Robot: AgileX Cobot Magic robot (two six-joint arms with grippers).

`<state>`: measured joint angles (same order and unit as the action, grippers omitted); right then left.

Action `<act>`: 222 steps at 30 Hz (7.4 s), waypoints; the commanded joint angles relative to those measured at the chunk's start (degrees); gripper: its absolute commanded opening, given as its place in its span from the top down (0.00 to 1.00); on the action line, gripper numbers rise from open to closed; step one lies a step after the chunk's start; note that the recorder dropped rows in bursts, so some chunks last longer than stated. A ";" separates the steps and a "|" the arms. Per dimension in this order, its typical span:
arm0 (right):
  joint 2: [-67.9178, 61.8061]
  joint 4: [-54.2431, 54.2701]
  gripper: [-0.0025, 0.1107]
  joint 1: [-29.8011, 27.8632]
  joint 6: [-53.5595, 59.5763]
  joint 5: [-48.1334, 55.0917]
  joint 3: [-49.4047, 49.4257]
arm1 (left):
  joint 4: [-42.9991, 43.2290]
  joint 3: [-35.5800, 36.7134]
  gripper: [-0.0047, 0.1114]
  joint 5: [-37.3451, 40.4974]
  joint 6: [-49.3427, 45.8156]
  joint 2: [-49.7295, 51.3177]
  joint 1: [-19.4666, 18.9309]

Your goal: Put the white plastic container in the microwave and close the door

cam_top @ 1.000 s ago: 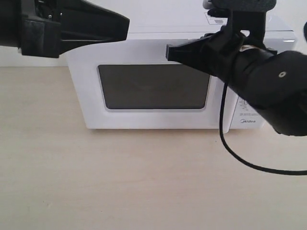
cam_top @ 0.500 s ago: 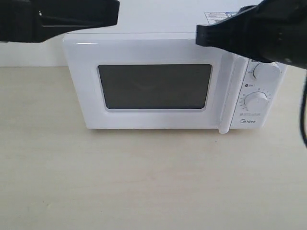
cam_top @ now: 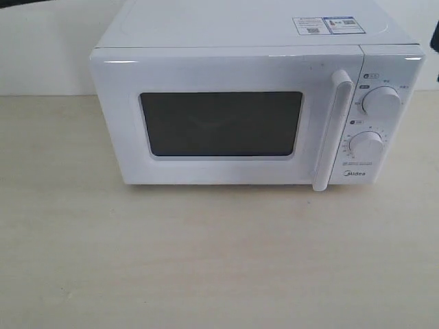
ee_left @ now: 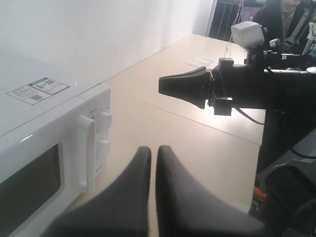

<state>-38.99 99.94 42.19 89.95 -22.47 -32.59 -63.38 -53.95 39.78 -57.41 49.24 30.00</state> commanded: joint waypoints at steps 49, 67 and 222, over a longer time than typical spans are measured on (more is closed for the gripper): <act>2.93 0.00 0.98 -0.36 -0.04 0.59 0.58 | 20.76 3.46 0.92 -1.59 5.92 -41.02 -6.54; 2.92 0.00 0.98 -0.36 -0.04 0.46 0.58 | 61.35 15.49 0.92 -9.83 53.57 -44.79 -26.83; 29.74 -102.27 0.98 -34.16 -105.32 34.36 20.82 | 61.46 53.95 0.92 -23.28 59.11 -44.86 -30.04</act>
<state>-9.43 2.08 8.41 -12.67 11.70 -11.82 -2.04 -0.20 16.48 1.74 4.77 0.00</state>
